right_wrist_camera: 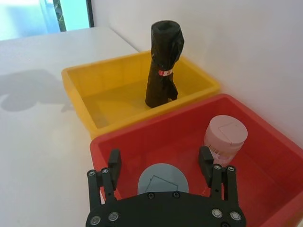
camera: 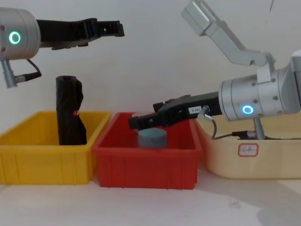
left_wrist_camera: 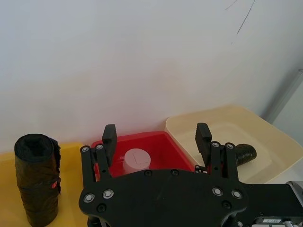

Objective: Pick up the garbage bag with the one hand and transfer it to the other hand.

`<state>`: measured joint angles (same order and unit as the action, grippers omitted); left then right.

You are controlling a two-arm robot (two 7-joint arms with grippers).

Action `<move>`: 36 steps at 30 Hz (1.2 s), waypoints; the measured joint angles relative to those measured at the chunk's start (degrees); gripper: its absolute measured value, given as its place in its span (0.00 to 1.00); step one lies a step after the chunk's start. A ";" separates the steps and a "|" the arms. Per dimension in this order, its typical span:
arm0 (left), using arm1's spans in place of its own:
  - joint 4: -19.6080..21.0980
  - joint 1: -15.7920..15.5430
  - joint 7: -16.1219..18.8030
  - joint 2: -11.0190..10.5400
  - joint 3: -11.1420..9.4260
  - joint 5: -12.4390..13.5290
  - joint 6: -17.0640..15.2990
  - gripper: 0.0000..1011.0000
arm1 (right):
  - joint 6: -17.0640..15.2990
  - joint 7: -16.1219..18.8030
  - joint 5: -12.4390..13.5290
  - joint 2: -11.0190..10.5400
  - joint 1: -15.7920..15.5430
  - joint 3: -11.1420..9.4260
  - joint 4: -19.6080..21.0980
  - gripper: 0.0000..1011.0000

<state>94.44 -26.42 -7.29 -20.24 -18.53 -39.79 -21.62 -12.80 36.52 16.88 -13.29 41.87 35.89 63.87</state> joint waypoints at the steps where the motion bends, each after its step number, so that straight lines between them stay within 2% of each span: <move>1: 0.00 0.00 0.00 0.00 0.00 0.00 0.00 0.99 | 0.02 0.11 -0.07 -0.04 0.23 0.20 -0.38 0.99; 24: 0.00 0.00 -0.01 0.00 0.00 0.00 0.00 0.99 | 0.59 1.99 -0.90 -1.12 2.76 2.05 -5.48 0.99; 36: -0.01 -0.01 -0.01 0.00 0.00 0.00 0.00 0.99 | 0.93 3.16 -0.89 -0.84 3.51 2.57 -7.73 0.99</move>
<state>94.43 -26.42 -7.30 -20.24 -18.53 -39.79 -21.62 -11.87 39.68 15.99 -14.14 45.38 38.46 56.14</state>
